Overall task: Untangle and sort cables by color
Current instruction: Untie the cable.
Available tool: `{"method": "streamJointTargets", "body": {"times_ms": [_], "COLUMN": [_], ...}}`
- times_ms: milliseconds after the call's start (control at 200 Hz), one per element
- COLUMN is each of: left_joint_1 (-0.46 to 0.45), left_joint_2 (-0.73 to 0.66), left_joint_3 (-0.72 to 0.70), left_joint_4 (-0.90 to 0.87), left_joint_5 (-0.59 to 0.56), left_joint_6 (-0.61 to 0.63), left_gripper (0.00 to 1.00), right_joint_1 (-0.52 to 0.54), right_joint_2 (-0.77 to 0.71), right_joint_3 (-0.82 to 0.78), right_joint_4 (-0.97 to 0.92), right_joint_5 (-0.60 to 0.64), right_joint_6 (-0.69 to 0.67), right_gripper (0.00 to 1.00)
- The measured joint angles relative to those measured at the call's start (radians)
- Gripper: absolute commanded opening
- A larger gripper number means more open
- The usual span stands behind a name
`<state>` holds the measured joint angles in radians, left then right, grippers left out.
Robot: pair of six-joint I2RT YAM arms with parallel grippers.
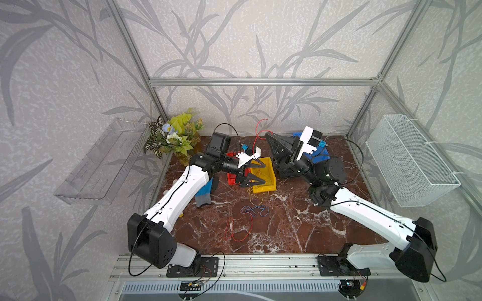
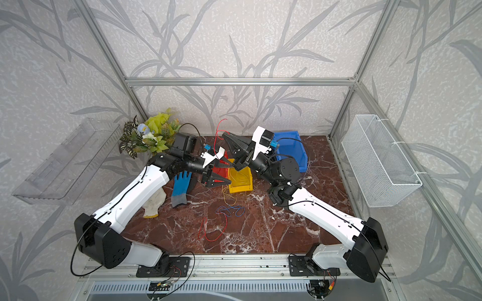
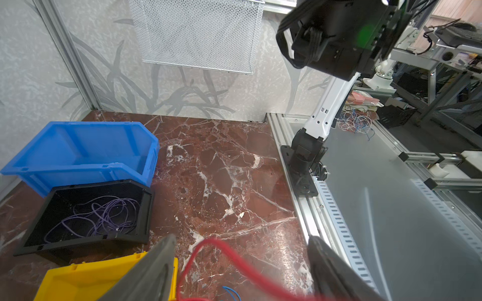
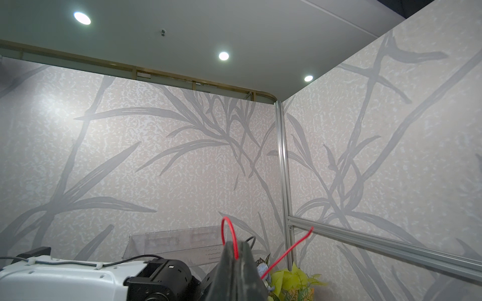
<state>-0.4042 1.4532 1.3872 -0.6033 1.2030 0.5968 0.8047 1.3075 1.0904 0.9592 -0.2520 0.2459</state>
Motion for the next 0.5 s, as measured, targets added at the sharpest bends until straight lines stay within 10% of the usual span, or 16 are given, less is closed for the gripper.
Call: {"method": "streamJointTargets", "body": {"times_ms": [50, 330, 500], "left_joint_1": [-0.005, 0.006, 0.006], "left_joint_2": [0.009, 0.023, 0.019], "left_joint_3": [0.011, 0.143, 0.26], "left_joint_4": [0.008, -0.042, -0.082], "left_joint_5": [-0.019, -0.198, -0.301], "left_joint_6": [-0.007, 0.006, -0.032], "left_gripper": [0.0, 0.0, 0.0], "right_joint_1": [0.0, 0.0, 0.0], "right_joint_2": [-0.001, -0.142, -0.258], "right_joint_3": [-0.003, -0.168, -0.324], "right_joint_4": [0.001, -0.13, -0.26], "right_joint_5": [0.003, 0.068, 0.051], "right_joint_6": [0.0, -0.044, -0.054], "right_gripper": [0.0, 0.13, 0.58]}}
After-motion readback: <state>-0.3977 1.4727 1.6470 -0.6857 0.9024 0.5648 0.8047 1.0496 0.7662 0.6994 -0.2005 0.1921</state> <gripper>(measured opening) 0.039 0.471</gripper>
